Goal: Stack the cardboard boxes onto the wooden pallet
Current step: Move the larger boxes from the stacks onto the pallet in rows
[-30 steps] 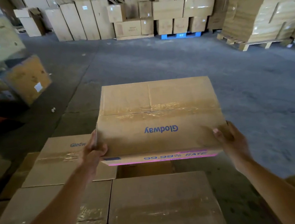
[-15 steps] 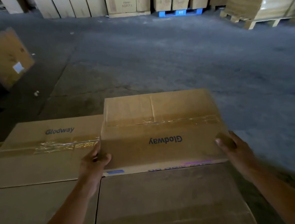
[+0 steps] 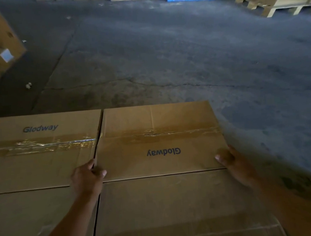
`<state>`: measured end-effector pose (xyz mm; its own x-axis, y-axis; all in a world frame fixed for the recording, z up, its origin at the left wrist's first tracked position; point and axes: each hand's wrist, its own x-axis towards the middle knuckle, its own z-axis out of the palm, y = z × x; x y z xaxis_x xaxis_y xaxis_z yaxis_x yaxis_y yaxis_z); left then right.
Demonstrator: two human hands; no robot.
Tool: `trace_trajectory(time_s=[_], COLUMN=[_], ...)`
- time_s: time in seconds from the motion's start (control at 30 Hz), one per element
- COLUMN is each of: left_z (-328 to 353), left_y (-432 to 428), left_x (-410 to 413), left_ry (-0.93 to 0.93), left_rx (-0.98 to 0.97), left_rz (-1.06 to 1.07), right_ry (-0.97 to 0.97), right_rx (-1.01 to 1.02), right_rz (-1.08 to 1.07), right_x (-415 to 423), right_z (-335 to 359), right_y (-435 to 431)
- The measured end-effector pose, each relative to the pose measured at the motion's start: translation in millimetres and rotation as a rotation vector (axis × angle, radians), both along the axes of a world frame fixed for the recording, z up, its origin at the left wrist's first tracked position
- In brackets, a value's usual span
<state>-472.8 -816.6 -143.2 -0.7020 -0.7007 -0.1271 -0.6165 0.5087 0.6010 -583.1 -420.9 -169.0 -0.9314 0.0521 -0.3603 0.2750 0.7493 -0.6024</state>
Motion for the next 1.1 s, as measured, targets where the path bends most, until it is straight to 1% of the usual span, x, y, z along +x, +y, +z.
trace_trajectory(time_s=[0.17, 0.23, 0.3, 0.37, 0.47, 0.53, 0.6, 0.73, 0.9, 0.97, 1.07, 1.1], left_z=[11.4, 16.1, 23.3, 32.7, 45.6, 55.5, 70.3, 116.1, 190.8, 221.6, 265.3, 278.3], left_y=[10.5, 12.6, 13.2, 14.6, 21.7, 35.1, 54.1, 93.6, 138.6, 158.8, 194.6, 207.5], left_x=[-2.8, 5.8, 21.1, 42.6, 84.4, 112.1, 135.7, 167.8, 193.8, 209.6, 248.4, 264.2], left_ry=[-0.084, -0.086, -0.076, -0.068, -0.100, -0.144, -0.181, -0.145, 0.003, 0.071, 0.149, 0.171], left_rx=[-0.031, -0.013, 0.059, 0.091, -0.014, -0.029, -0.034, -0.048, -0.040, -0.002, 0.041, 0.025], left_rz=[0.009, -0.022, -0.071, -0.121, -0.115, -0.105, -0.142, -0.274, -0.371, -0.387, -0.443, -0.466], right_ry=[-0.030, -0.063, -0.068, -0.033, -0.017, -0.059, -0.098, -0.059, 0.132, 0.188, 0.207, 0.218], right_rx=[0.007, 0.092, 0.223, 0.266, 0.329, 0.390, 0.419, 0.426, 0.395, 0.374, 0.347, 0.341], right_rz=[-0.060, -0.054, -0.057, -0.049, 0.088, 0.168, 0.190, 0.202, 0.223, 0.179, 0.077, 0.042], right_x=[-4.9, -1.2, 9.7, 31.7, 71.8, 96.3, 118.8, 157.9, 210.0, 237.7, 290.6, 313.1], right_z=[0.2, 3.1, 12.8, 22.7, 34.7, 45.5, 60.3, 111.9, 202.8, 240.3, 296.3, 313.3], right_y=[-6.7, -9.8, -10.9, -7.2, 6.4, 17.5, 24.3, 32.6, 62.2, 84.1, 125.3, 140.9])
